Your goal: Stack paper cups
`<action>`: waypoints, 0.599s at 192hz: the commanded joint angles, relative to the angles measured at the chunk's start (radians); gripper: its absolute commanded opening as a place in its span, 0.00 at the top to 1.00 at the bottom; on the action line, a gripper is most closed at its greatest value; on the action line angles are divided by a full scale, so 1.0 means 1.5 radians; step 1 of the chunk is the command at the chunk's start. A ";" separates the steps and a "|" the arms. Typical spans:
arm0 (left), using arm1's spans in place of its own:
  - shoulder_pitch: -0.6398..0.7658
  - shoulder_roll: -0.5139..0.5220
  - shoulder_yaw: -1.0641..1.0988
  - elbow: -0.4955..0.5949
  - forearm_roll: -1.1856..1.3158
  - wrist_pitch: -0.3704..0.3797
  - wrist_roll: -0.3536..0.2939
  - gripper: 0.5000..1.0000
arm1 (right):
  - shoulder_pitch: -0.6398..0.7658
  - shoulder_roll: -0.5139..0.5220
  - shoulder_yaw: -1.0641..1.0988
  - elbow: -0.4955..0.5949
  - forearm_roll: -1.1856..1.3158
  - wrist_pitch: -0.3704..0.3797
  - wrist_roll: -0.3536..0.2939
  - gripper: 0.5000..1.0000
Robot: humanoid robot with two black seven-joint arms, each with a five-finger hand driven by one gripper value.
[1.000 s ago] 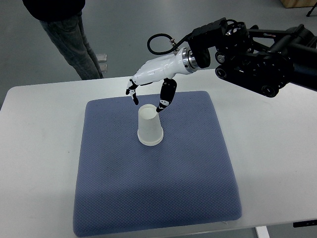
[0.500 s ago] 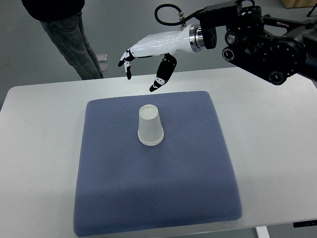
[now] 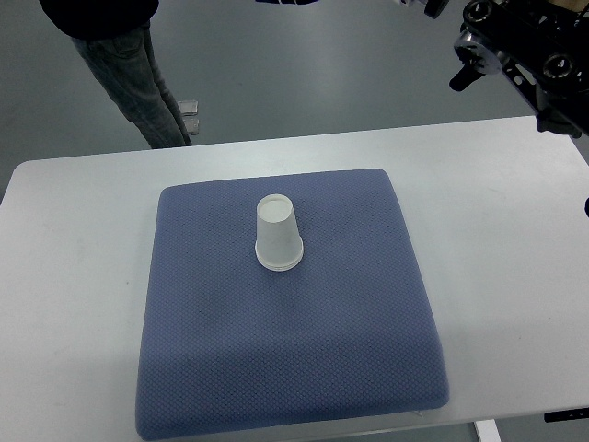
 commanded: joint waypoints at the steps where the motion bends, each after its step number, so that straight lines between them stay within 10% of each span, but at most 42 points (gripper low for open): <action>1: 0.000 0.000 0.000 0.000 0.000 0.000 0.000 0.00 | -0.022 0.015 0.045 -0.007 0.089 -0.023 0.001 0.19; 115: 0.000 0.000 0.000 0.000 0.000 0.000 0.000 0.00 | -0.109 0.052 0.243 -0.124 0.336 -0.105 -0.043 0.19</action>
